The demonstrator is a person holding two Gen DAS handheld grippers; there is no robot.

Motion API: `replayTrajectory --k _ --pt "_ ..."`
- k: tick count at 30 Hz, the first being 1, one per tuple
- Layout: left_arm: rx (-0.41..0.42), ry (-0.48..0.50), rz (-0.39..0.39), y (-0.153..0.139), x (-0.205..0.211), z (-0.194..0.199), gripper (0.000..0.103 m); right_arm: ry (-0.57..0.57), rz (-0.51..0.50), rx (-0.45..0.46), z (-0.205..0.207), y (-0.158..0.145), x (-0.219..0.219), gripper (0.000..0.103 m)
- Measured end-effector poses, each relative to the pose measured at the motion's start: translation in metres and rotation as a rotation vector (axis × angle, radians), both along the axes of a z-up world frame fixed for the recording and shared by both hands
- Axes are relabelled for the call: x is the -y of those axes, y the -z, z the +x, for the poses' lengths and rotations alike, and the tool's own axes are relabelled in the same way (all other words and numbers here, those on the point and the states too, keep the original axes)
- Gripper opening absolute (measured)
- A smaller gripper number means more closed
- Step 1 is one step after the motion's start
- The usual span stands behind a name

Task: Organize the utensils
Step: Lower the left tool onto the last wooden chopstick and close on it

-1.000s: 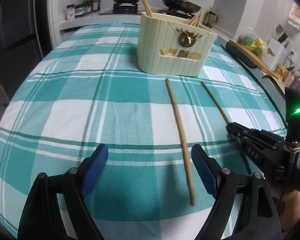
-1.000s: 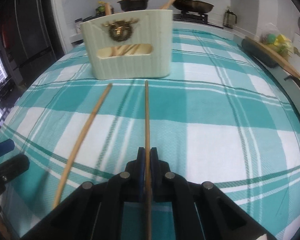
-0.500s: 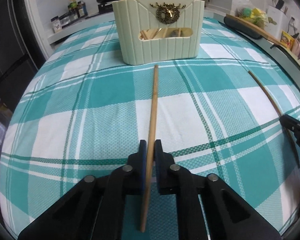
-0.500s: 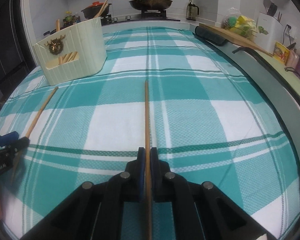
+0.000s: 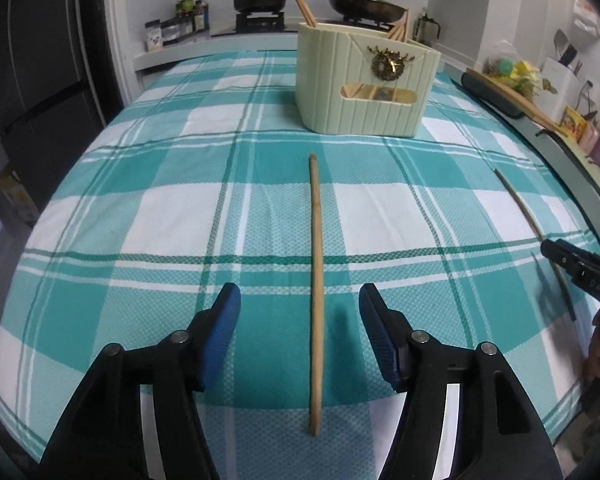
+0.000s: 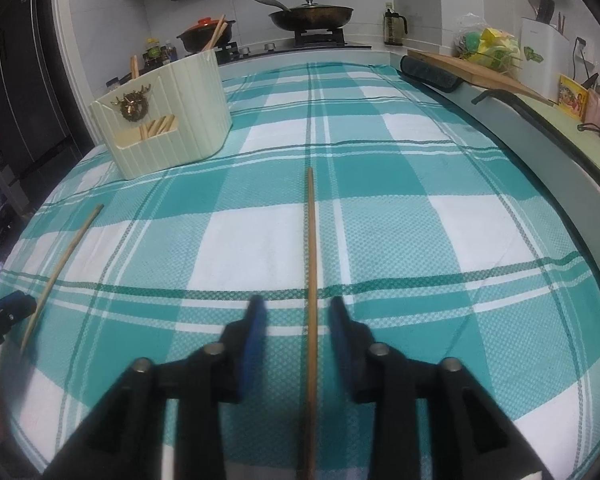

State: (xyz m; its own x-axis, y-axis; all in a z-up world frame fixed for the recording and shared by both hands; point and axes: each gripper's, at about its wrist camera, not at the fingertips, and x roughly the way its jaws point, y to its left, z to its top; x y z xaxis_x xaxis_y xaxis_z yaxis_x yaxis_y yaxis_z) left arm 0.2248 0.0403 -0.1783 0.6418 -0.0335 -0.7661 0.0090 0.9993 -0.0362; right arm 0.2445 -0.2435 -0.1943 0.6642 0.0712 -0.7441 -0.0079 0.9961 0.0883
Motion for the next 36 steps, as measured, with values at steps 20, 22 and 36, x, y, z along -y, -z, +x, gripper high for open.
replayTrajectory --k 20,22,36 --pt "-0.070 0.063 0.072 0.031 -0.004 0.115 0.054 -0.115 -0.133 -0.064 0.071 0.004 -0.002 0.040" --pt "-0.074 0.079 0.071 0.030 -0.003 0.124 0.052 -0.123 -0.135 -0.068 0.086 0.004 -0.004 0.036" --pt "-0.021 0.073 0.048 0.030 -0.002 0.143 0.049 -0.115 -0.143 -0.053 0.133 0.006 -0.014 0.021"
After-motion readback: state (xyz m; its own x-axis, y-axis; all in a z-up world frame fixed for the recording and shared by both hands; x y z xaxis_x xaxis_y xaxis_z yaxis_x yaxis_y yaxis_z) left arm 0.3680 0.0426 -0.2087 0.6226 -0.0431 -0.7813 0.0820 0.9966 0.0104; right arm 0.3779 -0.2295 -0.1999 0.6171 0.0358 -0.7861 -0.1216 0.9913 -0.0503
